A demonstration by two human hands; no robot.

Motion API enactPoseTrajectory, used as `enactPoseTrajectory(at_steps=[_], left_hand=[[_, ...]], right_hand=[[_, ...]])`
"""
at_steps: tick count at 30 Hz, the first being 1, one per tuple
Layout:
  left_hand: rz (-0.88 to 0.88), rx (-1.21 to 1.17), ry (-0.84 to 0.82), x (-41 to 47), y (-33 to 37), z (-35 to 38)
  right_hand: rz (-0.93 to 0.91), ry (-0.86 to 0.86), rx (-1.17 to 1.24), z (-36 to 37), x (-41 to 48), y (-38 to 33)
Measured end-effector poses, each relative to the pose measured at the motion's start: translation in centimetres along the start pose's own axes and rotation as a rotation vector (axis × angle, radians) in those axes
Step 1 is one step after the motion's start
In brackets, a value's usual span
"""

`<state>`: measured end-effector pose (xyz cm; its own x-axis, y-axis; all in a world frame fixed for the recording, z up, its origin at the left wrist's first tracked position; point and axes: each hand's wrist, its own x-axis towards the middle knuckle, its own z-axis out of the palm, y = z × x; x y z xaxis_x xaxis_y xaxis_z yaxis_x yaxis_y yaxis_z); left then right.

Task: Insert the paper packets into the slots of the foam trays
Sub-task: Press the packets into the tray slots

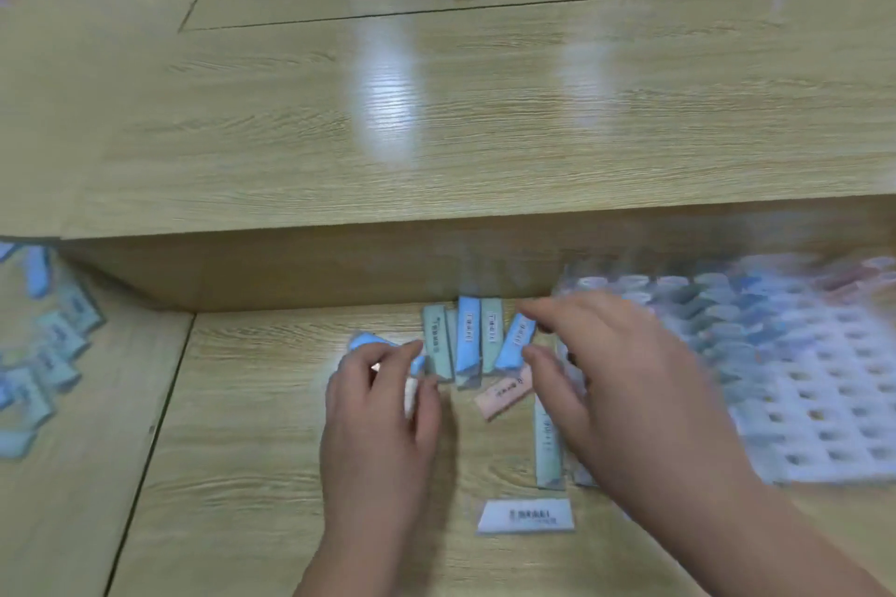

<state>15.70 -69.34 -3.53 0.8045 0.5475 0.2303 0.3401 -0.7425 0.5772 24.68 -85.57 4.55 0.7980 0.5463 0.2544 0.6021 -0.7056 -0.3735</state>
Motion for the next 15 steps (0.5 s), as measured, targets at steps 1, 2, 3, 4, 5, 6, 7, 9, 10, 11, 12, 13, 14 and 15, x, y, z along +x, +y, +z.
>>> enactPoseTrajectory(at_steps=[1, 2, 3, 4, 5, 6, 7, 9, 10, 11, 12, 13, 14, 15], left_hand=[[0.023, 0.05, -0.055, 0.7, -0.4, 0.2], [0.05, 0.094, -0.119, 1.1, -0.6, 0.4], [0.077, 0.142, -0.176, 1.4, -0.8, 0.7], [0.107, 0.198, -0.216, 1.5, -1.0, 0.9], [0.14, 0.253, -0.234, 1.5, -1.4, 1.0], [0.166, 0.295, -0.23, 1.5, -1.7, 1.0], [0.179, 0.317, -0.21, 1.4, -2.1, 0.9], [0.19, 0.333, -0.156, 1.2, -2.9, 0.5], [0.197, 0.335, -0.131, 1.0, -3.3, 0.3], [0.198, 0.329, -0.111, 0.9, -3.6, -0.1], [0.189, 0.318, -0.099, 0.7, -3.7, -0.4], [0.175, 0.302, -0.096, 0.7, -3.7, -0.7], [0.156, 0.286, -0.102, 0.6, -3.5, -0.9], [0.135, 0.27, -0.111, 0.5, -3.3, -1.0]], right_hand=[[0.017, -0.107, 0.006, 1.2, 0.2, -1.7], [0.054, -0.194, -0.009, 2.5, 0.4, -3.2], [0.104, -0.24, -0.027, 3.9, 0.5, -4.0], [0.151, -0.27, -0.065, 5.2, 0.6, -4.5], [0.196, -0.293, -0.112, 6.1, 0.8, -4.8], [0.236, -0.304, -0.144, 6.7, 0.9, -5.0], [0.261, -0.304, -0.17, 7.2, 1.1, -5.1], [0.282, -0.293, -0.235, 7.9, 1.1, -5.3], [0.292, -0.279, -0.254, 8.2, 1.0, -5.4], [0.298, -0.265, -0.266, 8.4, 1.1, -5.4], [0.303, -0.261, -0.268, 8.6, 1.1, -5.5], [0.307, -0.268, -0.263, 8.8, 1.2, -5.5], [0.315, -0.275, -0.25, 8.9, 1.3, -5.5], [0.332, -0.272, -0.223, 9.0, 1.3, -5.6]])
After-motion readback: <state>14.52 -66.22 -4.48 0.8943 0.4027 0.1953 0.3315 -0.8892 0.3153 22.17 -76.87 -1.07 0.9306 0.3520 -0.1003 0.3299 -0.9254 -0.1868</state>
